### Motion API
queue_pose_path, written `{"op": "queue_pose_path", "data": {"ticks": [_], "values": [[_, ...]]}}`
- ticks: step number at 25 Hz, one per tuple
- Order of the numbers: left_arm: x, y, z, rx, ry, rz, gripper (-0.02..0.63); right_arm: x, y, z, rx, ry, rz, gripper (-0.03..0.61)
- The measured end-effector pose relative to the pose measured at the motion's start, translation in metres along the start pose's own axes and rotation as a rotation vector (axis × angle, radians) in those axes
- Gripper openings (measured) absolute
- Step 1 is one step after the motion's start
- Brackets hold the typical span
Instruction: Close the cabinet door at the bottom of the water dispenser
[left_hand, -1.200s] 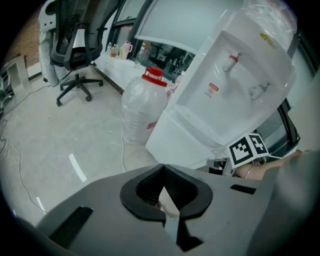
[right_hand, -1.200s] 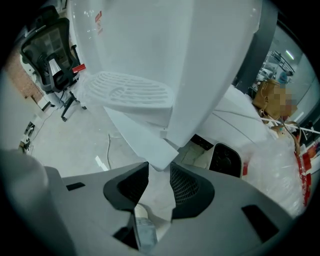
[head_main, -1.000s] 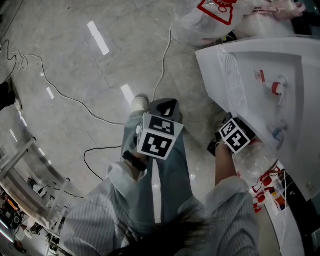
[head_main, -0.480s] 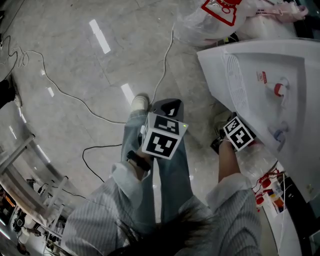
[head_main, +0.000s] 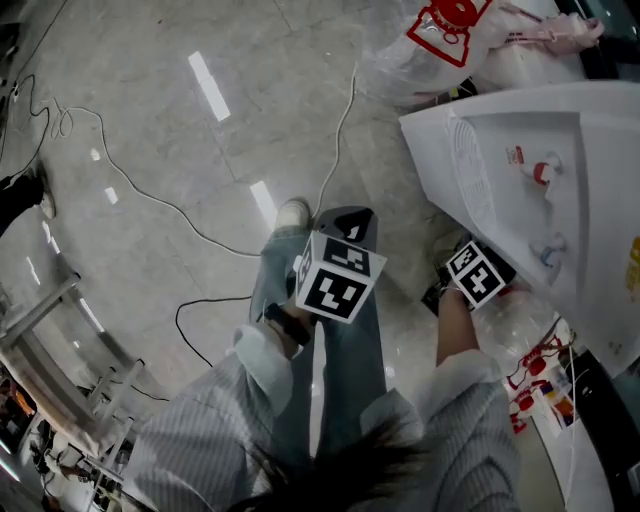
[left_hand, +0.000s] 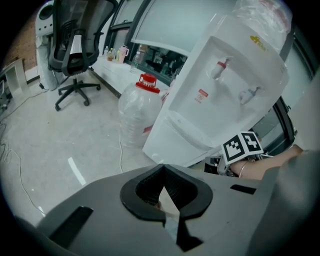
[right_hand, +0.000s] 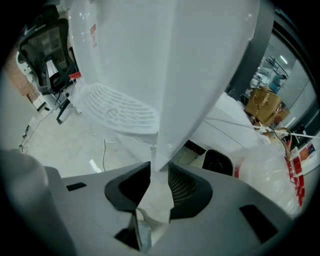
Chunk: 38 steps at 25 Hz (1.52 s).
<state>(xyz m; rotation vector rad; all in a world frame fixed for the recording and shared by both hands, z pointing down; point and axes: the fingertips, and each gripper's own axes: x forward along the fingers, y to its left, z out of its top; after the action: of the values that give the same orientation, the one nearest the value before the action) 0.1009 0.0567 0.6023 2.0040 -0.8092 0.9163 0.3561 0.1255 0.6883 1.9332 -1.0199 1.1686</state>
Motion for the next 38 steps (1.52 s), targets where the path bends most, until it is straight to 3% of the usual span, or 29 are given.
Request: {"op": "queue_pose_path", "data": {"ticks": [5,12,16,23,29,34,38], "values": [[-0.023,-0.005,0.021,0.068,-0.008,-0.038,0.011,-0.035,0.028,-0.003,0.030,-0.001,0.056,0.090],[-0.084,-0.011,0.052,0.182,-0.025,-0.103,0.011,-0.118,0.119,0.019,-0.008,-0.088,0.271,0.054],[-0.131,-0.016,0.076,0.228,-0.066,-0.135,0.011,-0.195,0.170,0.055,-0.034,-0.210,0.387,0.043],[-0.214,-0.042,0.135,0.265,-0.203,-0.177,0.011,-0.357,0.197,0.140,0.075,-0.526,0.637,0.028],[-0.295,-0.075,0.165,0.293,-0.320,-0.236,0.011,-0.493,0.185,0.173,0.070,-0.744,0.715,0.018],[-0.355,-0.115,0.197,0.402,-0.432,-0.288,0.011,-0.587,0.183,0.181,-0.074,-0.908,0.730,0.015],[-0.398,-0.139,0.202,0.497,-0.509,-0.331,0.011,-0.641,0.184,0.180,-0.153,-1.024,0.711,0.015]]}}
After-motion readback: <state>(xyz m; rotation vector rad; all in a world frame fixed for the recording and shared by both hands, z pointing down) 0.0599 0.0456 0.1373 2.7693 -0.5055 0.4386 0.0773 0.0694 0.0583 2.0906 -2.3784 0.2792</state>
